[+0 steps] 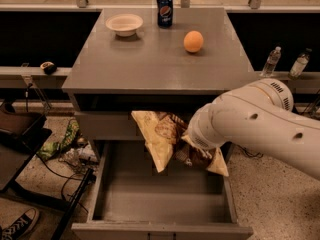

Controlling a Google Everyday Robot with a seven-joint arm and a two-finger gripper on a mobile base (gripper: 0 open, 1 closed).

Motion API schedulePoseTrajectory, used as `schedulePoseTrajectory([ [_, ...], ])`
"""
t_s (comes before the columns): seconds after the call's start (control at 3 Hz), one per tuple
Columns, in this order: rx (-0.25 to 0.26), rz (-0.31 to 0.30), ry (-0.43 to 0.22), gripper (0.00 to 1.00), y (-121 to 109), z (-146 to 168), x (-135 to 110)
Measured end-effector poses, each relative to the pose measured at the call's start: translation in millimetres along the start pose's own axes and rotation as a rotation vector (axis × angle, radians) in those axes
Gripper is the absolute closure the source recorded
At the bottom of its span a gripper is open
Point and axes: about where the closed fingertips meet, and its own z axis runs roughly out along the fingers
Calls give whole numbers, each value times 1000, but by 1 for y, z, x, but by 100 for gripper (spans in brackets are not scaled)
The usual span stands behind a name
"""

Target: Pick brown chip bag from middle drawer and place on counter

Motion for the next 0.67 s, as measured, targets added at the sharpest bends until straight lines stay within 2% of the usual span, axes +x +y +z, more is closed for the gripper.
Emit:
schedulePoseTrajectory([
  [0.33, -3, 2, 3, 100, 1, 1, 1],
  [0.67, 31, -45, 13, 100, -10, -13, -25],
])
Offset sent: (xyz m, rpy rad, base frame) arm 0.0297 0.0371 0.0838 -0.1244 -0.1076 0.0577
